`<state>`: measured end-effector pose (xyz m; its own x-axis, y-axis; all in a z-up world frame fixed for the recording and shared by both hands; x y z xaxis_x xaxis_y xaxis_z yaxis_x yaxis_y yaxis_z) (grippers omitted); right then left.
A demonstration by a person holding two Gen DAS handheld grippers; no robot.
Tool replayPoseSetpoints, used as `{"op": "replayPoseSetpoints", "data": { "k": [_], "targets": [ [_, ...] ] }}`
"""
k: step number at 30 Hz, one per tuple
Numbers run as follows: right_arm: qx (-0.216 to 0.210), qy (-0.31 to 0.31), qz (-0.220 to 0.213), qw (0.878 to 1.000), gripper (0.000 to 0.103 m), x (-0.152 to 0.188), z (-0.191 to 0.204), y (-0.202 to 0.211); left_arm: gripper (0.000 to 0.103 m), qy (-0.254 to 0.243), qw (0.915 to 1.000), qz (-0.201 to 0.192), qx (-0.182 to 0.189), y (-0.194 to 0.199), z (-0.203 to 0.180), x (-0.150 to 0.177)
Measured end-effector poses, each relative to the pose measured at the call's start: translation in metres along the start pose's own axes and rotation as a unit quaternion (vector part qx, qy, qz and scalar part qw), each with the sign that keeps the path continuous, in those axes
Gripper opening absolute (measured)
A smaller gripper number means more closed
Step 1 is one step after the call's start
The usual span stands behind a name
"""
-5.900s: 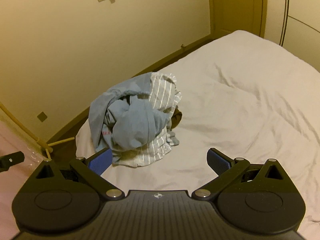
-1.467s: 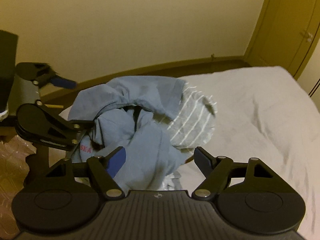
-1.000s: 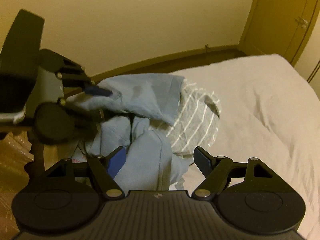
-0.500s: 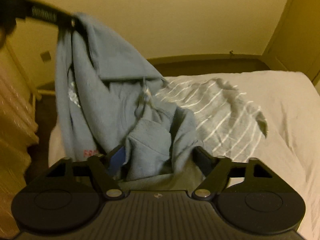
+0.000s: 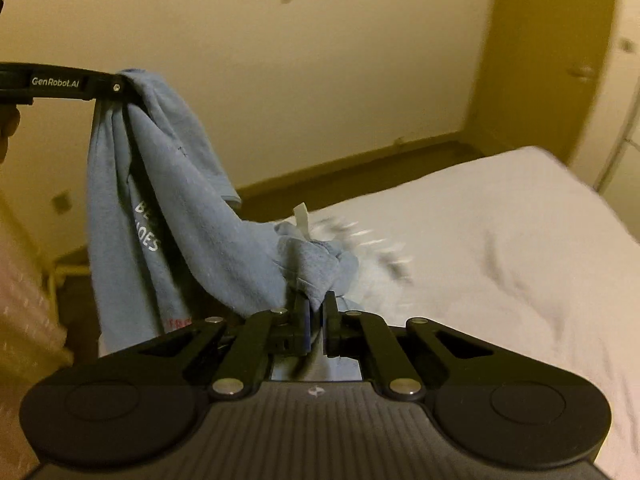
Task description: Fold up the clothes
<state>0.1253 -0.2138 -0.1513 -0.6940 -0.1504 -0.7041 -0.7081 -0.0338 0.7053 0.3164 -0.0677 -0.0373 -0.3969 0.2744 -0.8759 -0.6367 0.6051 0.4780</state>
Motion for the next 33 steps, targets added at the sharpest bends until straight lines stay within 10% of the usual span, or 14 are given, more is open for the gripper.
{"op": "replayPoseSetpoints", "data": {
  "k": [6,15,24,29,33],
  "targets": [
    [0.099,-0.068,-0.011,0.993,0.003,0.046,-0.092,0.092,0.003,-0.036,0.9905,-0.033,0.129,-0.006,-0.131,-0.038],
    [0.223,-0.127,0.013,0.966,0.004,0.183,-0.241,0.242,0.003,-0.065,0.9606,-0.006,0.270,-0.006,-0.366,-0.005],
    [0.210,-0.125,0.016,0.969,0.003,0.266,-0.346,0.355,0.004,-0.056,0.9623,0.035,0.264,0.032,-0.506,0.045],
    [0.205,-0.116,0.027,0.972,0.003,0.290,-0.392,0.319,0.004,-0.083,0.9700,0.037,0.225,0.005,-0.542,0.067],
    [0.194,-0.133,0.063,0.970,0.049,0.327,-0.411,0.272,0.012,-0.104,0.9622,0.130,0.216,-0.044,-0.559,0.135]
  ]
}}
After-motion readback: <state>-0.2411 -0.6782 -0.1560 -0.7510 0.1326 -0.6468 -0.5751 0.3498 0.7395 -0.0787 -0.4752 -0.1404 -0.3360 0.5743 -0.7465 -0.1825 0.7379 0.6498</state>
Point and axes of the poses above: each gripper's, at about its wrist camera, not at the fingertips, and y roughly against the way its jaws point, z to its left, x to its underside, the point moved 10 cm from there along -y, roughly the way its jaws point, and after that the axes turned 3 degrees about x, right-handed, at the moved point
